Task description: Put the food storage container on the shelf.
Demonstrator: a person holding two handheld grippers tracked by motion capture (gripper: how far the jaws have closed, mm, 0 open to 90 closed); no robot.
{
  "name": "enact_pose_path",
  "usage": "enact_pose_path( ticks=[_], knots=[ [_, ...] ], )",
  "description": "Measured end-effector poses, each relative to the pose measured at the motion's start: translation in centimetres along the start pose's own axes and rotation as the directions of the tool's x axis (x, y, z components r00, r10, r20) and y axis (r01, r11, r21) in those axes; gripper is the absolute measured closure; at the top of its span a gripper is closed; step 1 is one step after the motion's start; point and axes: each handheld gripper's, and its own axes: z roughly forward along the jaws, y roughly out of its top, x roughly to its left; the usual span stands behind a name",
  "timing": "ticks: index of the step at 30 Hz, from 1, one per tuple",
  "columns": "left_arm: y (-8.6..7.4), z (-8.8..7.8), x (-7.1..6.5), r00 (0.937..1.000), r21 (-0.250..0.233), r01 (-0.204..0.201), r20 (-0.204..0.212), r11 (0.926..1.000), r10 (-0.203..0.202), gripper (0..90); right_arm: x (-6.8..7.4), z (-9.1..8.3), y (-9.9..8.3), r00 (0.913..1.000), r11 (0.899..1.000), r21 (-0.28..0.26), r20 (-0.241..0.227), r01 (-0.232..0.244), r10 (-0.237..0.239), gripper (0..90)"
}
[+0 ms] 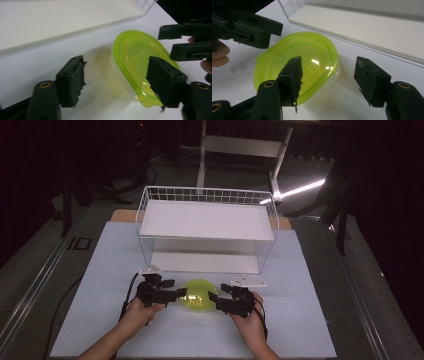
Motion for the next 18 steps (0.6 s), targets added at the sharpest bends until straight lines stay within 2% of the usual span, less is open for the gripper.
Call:
enact_pose_path(
  ticks=[4, 5, 6, 11, 16, 18],
  knots=[
    [-0.32, 0.34, 0.01, 1.0, 0.021, 0.008, -0.002, 0.9997, -0.008, 39.9, 0.02, 0.14, -0.28, 1.0, 1.0, 0.01, 0.0, -0.007, 0.007, 40.8],
    [-0.49, 0.52, 0.04, 1.0, 0.04, 0.007, 0.005, 0.9992, -0.007, 39.9, 0.01, 0.18, -0.37, 0.9999, 1.0, 0.014, -0.002, -0.011, 0.011, 40.9],
    [-0.56, 0.58, 0.05, 1.0, 0.042, 0.001, 0.01, 0.9991, -0.002, 45.5, 0.03, 0.23, -0.53, 0.9999, 1.0, 0.021, 0.003, -0.011, 0.011, 41.9],
    [-0.29, 0.49, -0.55, 0.9993, 0.06, -0.026, 0.028, 0.9979, 0.024, 59.1, 0.04, 0.3, -0.62, 0.9995, 0.999, 0.033, -0.004, -0.032, 0.032, 47.0],
    [-0.35, 0.36, -0.66, 0.999, 0.074, -0.015, 0.043, 0.9971, 0.012, 63.3, -0.04, 0.24, -0.72, 0.9982, 0.998, 0.038, -0.02, -0.056, 0.056, 52.8],
    [-0.52, 0.26, -0.71, 0.9986, 0.072, 0.001, 0.052, 0.9974, -0.004, 63.8, -0.05, 0.14, -0.72, 0.9937, 0.994, 0.052, -0.047, -0.1, 0.102, 59.6]
  ],
)
